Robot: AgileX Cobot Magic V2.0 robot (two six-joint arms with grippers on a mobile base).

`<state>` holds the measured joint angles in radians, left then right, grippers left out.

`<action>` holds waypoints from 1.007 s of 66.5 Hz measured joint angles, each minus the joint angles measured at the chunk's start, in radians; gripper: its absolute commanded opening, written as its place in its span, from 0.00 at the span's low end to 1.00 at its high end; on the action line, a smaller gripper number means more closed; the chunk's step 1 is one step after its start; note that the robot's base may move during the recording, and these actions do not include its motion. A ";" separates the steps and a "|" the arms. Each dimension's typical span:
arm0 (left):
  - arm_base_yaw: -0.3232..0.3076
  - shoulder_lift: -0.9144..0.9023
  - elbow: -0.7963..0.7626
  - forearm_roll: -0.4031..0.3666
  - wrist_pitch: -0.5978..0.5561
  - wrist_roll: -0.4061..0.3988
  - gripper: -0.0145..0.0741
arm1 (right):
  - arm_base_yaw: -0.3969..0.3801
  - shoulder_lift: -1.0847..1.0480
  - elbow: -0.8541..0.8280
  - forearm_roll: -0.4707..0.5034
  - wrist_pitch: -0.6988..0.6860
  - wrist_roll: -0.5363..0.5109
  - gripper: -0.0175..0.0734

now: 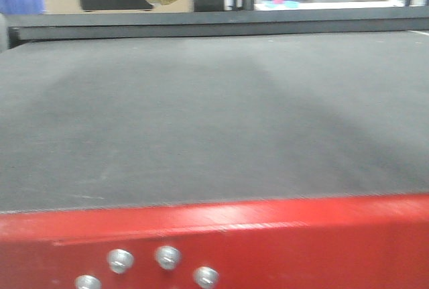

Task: Stack two boxes on right shelf middle
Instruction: 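Drive and turn the base toward the steel shelf with blue bins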

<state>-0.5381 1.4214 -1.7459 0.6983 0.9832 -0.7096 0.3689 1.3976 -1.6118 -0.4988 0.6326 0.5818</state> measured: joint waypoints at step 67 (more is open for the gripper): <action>0.000 -0.002 0.000 0.000 0.000 0.000 0.04 | 0.000 0.000 0.000 0.000 -0.008 0.002 0.03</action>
<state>-0.5381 1.4198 -1.7463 0.6983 0.9832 -0.7096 0.3689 1.3976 -1.6118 -0.4988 0.6248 0.5838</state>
